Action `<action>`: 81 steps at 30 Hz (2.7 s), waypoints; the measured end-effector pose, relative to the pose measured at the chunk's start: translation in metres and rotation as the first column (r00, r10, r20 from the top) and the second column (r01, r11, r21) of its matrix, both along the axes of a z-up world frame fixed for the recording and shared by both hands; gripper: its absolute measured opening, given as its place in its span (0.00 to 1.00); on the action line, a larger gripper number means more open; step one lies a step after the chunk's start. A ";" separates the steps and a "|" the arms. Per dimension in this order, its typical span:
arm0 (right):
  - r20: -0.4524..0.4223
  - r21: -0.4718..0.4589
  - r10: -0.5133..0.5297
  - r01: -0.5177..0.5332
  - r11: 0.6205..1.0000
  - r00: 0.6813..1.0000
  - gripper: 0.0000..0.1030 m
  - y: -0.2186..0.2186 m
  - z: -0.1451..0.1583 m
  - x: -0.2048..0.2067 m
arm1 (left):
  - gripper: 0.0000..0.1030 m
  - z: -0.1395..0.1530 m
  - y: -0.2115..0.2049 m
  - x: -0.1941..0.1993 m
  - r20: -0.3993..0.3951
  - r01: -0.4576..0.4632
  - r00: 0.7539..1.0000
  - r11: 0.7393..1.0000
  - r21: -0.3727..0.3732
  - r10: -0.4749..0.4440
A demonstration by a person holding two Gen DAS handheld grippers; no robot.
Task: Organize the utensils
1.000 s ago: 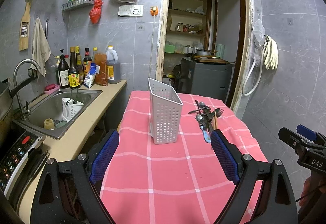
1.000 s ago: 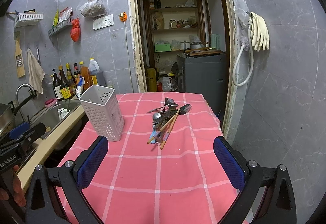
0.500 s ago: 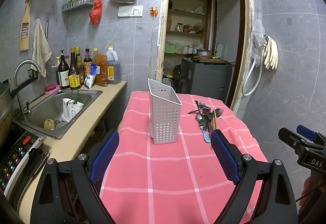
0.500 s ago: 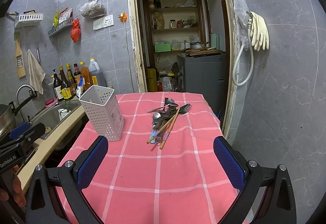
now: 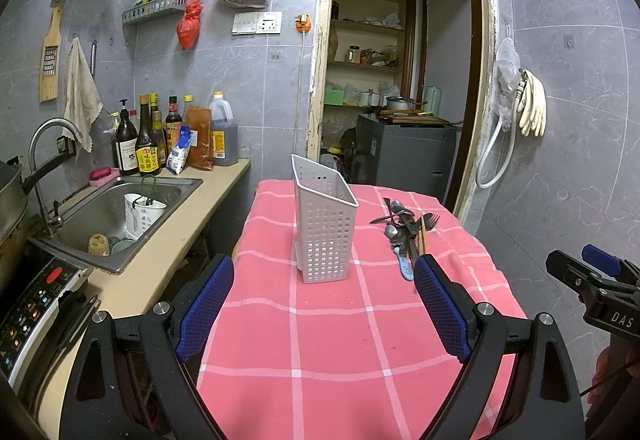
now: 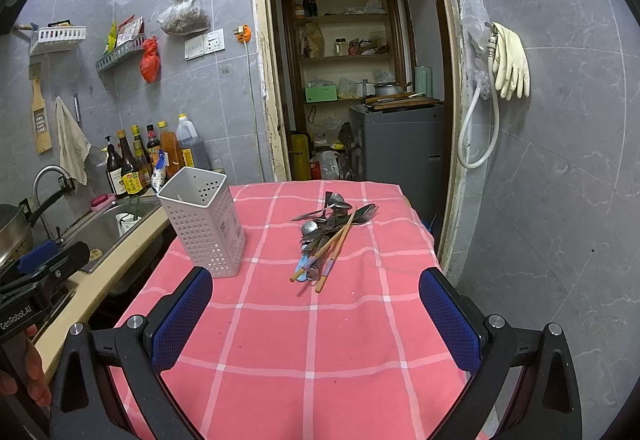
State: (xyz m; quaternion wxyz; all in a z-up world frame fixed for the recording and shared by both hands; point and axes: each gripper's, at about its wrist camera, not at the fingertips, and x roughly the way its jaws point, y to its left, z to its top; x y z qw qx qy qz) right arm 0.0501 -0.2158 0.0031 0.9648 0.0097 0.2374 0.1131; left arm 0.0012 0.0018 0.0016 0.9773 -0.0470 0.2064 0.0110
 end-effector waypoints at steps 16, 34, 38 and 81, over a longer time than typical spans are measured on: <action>-0.002 0.001 -0.001 0.001 1.000 1.000 1.00 0.001 -0.001 0.002 | 0.85 -0.001 -0.001 0.000 0.000 0.000 1.000 1.000 0.002 0.000; -0.030 -0.015 -0.014 0.014 1.000 0.999 1.00 0.011 -0.010 0.009 | 0.85 0.000 0.005 0.013 -0.032 0.022 0.999 1.000 -0.014 -0.023; -0.041 -0.033 -0.025 0.024 0.999 0.999 1.00 0.014 -0.010 0.012 | 0.85 0.002 0.010 0.024 -0.040 0.063 0.997 0.997 -0.032 -0.065; -0.500 0.243 0.298 -0.198 0.950 0.813 0.40 -0.104 -0.088 0.285 | 0.45 -0.062 -0.108 0.273 -0.349 0.108 0.927 0.988 -0.114 -0.142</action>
